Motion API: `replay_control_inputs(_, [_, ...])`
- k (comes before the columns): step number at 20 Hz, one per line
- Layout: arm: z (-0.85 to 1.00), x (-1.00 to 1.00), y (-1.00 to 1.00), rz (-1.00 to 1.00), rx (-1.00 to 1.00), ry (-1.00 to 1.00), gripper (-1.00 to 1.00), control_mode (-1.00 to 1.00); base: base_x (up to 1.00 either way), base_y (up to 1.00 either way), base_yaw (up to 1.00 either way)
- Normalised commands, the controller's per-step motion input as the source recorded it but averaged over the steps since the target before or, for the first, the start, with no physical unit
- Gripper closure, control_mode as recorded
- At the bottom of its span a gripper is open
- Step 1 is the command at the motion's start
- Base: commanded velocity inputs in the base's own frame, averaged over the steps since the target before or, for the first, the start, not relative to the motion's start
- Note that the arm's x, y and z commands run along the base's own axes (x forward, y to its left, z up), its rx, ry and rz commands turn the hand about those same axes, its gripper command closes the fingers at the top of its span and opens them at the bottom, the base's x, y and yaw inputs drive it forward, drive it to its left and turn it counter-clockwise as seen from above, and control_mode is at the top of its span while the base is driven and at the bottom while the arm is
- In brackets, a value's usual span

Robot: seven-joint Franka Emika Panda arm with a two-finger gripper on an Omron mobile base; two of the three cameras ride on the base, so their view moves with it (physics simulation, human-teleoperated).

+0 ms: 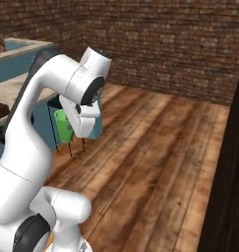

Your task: There is a tray on the dining counter. Grab the cup, mug, and pitcher and place them on the tray. The pitcher may be placed next to the tray if it cannot fit the tray.

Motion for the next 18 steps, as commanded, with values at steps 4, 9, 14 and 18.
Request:
replay_control_inputs(4, [0.00,0.00,0.00,0.00,0.00,0.00,1.00,1.00,1.00,-0.16,0.18])
replay_control_inputs(9, [0.00,0.00,0.00,0.00,0.00,0.00,1.00,1.00,1.00,-0.15,0.48])
replay_control_inputs(14, [0.00,0.00,0.00,0.00,0.00,0.00,1.00,1.00,1.00,-0.13,0.62])
replay_control_inputs(18, [0.00,0.00,0.00,0.00,0.00,0.00,1.00,1.00,1.00,-0.14,0.64])
